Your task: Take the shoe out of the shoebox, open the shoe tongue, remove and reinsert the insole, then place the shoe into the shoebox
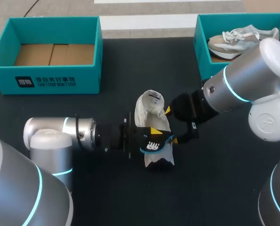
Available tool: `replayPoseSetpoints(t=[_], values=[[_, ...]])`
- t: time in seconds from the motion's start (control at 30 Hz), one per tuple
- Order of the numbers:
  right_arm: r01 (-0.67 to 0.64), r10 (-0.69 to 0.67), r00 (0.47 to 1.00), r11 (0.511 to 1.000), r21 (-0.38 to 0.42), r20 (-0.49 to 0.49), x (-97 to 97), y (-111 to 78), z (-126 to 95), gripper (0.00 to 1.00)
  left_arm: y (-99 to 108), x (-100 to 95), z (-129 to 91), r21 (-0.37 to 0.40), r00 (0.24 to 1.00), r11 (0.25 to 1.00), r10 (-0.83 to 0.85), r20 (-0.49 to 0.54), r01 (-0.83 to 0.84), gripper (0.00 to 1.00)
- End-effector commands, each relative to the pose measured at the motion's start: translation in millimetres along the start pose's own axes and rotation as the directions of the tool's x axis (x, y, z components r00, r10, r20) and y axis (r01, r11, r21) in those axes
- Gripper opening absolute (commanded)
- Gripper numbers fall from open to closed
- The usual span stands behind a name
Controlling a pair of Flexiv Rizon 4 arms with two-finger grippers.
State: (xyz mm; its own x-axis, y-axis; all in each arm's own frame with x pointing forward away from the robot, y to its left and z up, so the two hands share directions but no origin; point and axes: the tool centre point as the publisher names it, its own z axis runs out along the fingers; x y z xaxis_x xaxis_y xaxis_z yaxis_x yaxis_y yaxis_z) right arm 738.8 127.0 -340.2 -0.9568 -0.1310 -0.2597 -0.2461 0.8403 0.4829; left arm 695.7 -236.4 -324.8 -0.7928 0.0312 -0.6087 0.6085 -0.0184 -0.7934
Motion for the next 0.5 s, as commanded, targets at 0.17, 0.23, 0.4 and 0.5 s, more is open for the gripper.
replayPoseSetpoints(t=[0.17, 0.23, 0.4, 0.5], values=[[0.0, 0.0, 1.0, 1.0, 0.003, 0.002, 0.9, 1.0, 1.1, 1.0, 22.3, 0.7, 6.7, -0.004, 1.0, 1.0, 0.003, -0.006, -0.003, 0.0], [0.0, 0.0, 1.0, 1.0, 0.003, 0.002, 0.9, 1.0, 1.1, 1.0, 26.7, 2.3, 6.2, -0.014, 1.0, 1.0, 0.005, -0.008, -0.005, 0.0], [0.0, 0.0, 1.0, 1.0, 0.003, 0.002, 0.9, 1.0, 1.1, 1.0, 24.8, 3.1, 1.8, -0.021, 1.0, 1.0, -0.006, -0.001, 0.006, 0.0], [0.0, 0.0, 1.0, 1.0, 0.003, 0.002, 0.9, 1.0, 1.1, 1.0, 19.6, -0.7, -0.2, -0.018, 1.0, 1.0, -0.001, 0.014, 0.002, 0.06]])
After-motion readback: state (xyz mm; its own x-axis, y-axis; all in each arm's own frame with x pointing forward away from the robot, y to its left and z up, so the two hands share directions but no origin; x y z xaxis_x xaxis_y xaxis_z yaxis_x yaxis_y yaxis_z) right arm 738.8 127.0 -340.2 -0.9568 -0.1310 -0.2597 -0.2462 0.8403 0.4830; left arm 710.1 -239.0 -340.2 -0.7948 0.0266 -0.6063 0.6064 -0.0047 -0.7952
